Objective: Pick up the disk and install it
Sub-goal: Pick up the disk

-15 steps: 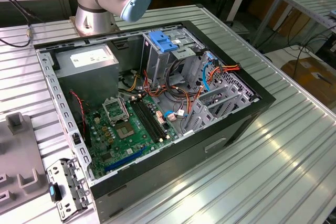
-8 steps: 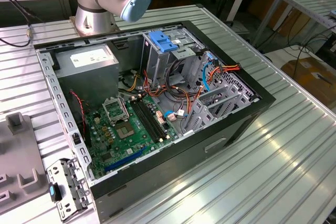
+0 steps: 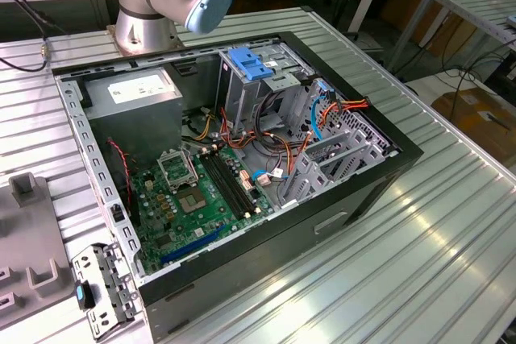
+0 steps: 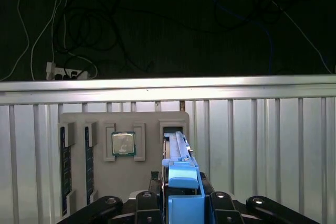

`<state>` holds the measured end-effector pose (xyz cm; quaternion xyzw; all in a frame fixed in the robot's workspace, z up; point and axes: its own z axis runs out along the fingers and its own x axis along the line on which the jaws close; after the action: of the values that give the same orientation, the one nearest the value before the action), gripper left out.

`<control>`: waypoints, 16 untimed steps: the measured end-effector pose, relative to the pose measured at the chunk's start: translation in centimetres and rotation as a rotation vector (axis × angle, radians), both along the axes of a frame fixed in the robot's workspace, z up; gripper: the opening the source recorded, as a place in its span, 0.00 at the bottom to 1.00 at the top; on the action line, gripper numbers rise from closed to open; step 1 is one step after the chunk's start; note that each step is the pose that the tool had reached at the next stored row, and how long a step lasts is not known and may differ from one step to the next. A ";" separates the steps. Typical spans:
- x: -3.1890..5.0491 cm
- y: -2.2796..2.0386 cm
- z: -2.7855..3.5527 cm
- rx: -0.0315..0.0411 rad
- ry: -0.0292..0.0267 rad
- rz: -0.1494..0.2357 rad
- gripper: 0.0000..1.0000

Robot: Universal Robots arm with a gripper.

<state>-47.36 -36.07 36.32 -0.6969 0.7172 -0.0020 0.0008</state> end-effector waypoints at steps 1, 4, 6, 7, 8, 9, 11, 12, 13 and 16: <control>0.00 0.00 0.06 0.0000 -0.0001 0.000 0.37; 0.00 0.00 0.31 0.0000 0.0000 0.000 0.37; 0.00 0.00 0.40 0.0000 -0.0001 0.000 0.37; 0.00 0.00 0.47 0.0000 -0.0001 0.000 0.37; 0.00 0.00 0.53 0.0000 0.0000 0.000 0.37; 0.00 0.00 0.58 0.0000 0.0000 0.000 0.37; 0.00 0.00 0.67 0.0000 -0.0001 0.000 0.37; 0.00 0.00 0.71 0.0000 -0.0001 0.000 0.37; 0.00 0.00 0.76 0.0000 0.0000 0.000 0.37; 0.00 0.00 0.86 0.0000 0.0000 0.000 0.37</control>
<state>-47.36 -36.07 37.18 -0.6969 0.7172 -0.0021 0.0008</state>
